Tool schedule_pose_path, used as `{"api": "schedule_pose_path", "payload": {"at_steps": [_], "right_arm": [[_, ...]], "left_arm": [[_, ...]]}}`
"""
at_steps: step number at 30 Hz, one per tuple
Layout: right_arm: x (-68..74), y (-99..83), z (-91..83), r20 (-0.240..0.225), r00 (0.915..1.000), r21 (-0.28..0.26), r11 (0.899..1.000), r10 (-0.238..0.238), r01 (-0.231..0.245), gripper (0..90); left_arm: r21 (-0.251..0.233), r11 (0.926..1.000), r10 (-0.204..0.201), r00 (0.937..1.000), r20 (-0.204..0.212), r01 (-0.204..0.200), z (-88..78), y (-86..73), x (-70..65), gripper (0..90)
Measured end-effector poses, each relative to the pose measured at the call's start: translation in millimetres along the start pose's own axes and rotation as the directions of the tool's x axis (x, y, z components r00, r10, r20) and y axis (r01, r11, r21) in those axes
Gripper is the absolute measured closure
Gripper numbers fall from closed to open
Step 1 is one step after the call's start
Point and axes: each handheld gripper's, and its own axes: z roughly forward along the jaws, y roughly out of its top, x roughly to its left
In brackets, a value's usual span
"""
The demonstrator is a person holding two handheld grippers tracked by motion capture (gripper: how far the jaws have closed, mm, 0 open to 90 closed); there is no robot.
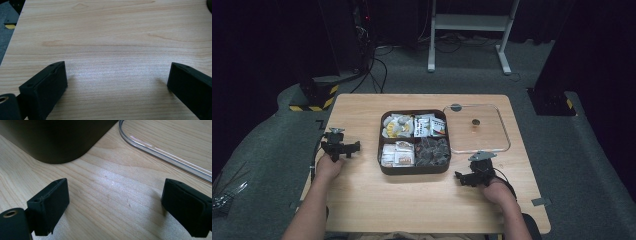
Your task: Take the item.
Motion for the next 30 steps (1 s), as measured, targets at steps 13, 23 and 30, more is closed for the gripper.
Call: {"api": "schedule_pose_path", "payload": {"at_steps": [13, 23, 30], "right_arm": [[0.0, -0.5, -0.5, -0.001, 1.0000, 0.000, 1.000, -0.001, 0.001, 7.8], [0.0, -0.5, -0.5, -0.001, 1.0000, 0.000, 1.000, -0.002, 0.002, 7.8], [0.0, -0.5, -0.5, -0.001, 1.0000, 0.000, 1.000, -0.003, 0.003, 7.8]], "left_arm": [[0.000, 1.0000, -0.004, 1.0000, 0.001, 0.004, -0.2, -0.1, 0.4, 3.4], [0.010, 0.9994, -0.032, 0.9990, -0.030, 0.032, 0.4, 0.2, 1.9, 0.2], [0.010, 0.9994, -0.032, 0.9990, -0.030, 0.033, 0.4, 0.2, 1.9, 0.2]]}}
